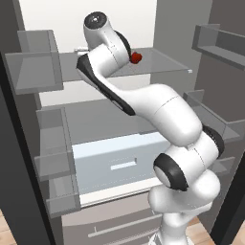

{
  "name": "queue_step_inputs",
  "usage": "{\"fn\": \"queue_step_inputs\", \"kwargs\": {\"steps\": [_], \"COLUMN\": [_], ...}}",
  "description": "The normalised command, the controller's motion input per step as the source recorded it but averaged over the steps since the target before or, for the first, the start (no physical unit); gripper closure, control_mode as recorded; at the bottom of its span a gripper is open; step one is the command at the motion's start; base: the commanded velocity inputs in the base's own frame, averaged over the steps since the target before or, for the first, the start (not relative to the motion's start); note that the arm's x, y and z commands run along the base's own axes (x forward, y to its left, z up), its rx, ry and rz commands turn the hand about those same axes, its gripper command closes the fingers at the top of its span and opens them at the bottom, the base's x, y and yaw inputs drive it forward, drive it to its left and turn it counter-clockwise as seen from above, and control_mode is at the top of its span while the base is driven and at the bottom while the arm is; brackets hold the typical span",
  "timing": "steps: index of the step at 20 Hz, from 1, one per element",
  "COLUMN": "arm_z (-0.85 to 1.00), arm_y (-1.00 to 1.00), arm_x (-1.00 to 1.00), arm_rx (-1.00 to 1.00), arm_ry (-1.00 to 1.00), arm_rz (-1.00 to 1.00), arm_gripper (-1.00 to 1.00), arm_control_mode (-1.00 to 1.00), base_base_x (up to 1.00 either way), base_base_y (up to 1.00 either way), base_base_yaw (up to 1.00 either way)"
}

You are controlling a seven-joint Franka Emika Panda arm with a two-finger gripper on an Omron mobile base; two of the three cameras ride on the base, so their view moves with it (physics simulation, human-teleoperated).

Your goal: Gather the bell pepper and cucumber from the fridge and place them on a tray on the dining counter. Then gather the chicken drumstick and steak from the fridge and place them on the other tray.

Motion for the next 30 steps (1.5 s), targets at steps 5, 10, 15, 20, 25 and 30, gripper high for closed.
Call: {"fn": "queue_step_inputs", "kwargs": {"steps": [5, 10, 15, 20, 25, 30], "arm_z": [-0.04, -0.16, -0.21, -0.20, -0.24, -0.34], "arm_y": [0.06, 0.02, 0.04, 0.02, 0.00, 0.00], "arm_x": [0.38, 0.38, 0.39, 0.27, 0.02, -0.05], "arm_rx": [0.01, 0.00, 0.00, 0.00, 0.00, 0.01], "arm_ry": [0.08, 0.06, 0.00, 0.00, 0.00, -0.06], "arm_rz": [-0.03, 0.00, 0.00, 0.00, 0.00, 0.00], "arm_gripper": [-1.00, -1.00, -1.00, -1.00, -1.00, 1.00], "arm_control_mode": [-1.00, -1.00, -1.00, -1.00, -1.00, -1.00], "base_base_x": [0.00, 0.00, 0.00, 0.00, 0.00, 0.00], "base_base_y": [0.00, 0.00, 0.00, 0.00, 0.00, 0.00], "base_base_yaw": [0.00, 0.00, 0.00, 0.00, 0.00, 0.00]}}
